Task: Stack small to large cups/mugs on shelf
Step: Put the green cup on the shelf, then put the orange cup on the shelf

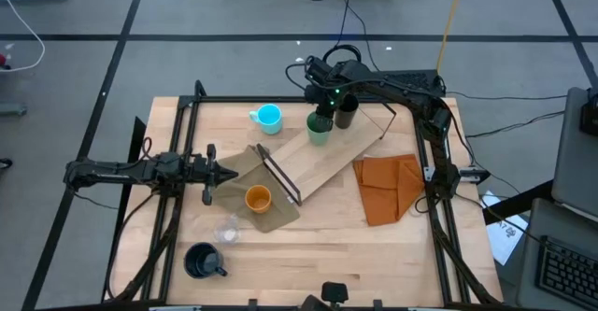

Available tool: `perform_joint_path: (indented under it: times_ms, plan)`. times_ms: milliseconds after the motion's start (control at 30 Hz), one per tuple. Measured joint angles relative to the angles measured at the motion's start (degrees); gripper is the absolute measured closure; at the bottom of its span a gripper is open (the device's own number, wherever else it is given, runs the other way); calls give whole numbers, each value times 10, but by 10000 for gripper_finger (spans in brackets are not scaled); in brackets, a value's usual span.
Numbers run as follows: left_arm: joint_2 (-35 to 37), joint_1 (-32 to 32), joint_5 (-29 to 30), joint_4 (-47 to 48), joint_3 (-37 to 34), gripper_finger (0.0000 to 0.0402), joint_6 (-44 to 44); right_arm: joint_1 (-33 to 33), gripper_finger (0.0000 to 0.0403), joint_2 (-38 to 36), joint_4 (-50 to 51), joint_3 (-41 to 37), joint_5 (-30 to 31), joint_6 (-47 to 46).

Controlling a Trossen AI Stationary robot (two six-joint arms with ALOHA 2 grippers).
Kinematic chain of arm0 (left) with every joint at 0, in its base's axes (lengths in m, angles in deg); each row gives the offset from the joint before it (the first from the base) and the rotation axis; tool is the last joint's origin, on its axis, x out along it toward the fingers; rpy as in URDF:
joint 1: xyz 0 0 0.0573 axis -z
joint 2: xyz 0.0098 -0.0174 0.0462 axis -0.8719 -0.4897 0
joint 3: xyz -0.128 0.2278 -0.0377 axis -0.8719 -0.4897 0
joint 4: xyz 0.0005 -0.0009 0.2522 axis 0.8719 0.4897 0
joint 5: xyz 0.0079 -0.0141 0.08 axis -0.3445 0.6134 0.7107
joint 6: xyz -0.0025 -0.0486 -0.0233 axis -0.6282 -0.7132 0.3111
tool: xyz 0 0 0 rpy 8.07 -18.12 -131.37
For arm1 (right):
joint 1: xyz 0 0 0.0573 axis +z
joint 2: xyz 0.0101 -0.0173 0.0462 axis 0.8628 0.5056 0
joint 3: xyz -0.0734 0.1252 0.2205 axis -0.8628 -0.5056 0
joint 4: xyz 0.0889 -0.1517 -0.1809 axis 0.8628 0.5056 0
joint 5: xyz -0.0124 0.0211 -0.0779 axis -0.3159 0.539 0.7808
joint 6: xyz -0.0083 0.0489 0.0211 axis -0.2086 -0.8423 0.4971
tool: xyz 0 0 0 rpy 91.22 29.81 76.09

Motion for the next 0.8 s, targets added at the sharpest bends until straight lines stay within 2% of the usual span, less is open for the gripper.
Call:
perform_joint_path:
  times_ms: [500,800]
  plan:
    - [0,0,0,0,0,392,0,0,304,-5,3,0,-1,-9]
    - [0,0,0,0,0,391,0,2,291,-28,-1,1,-2,-13]
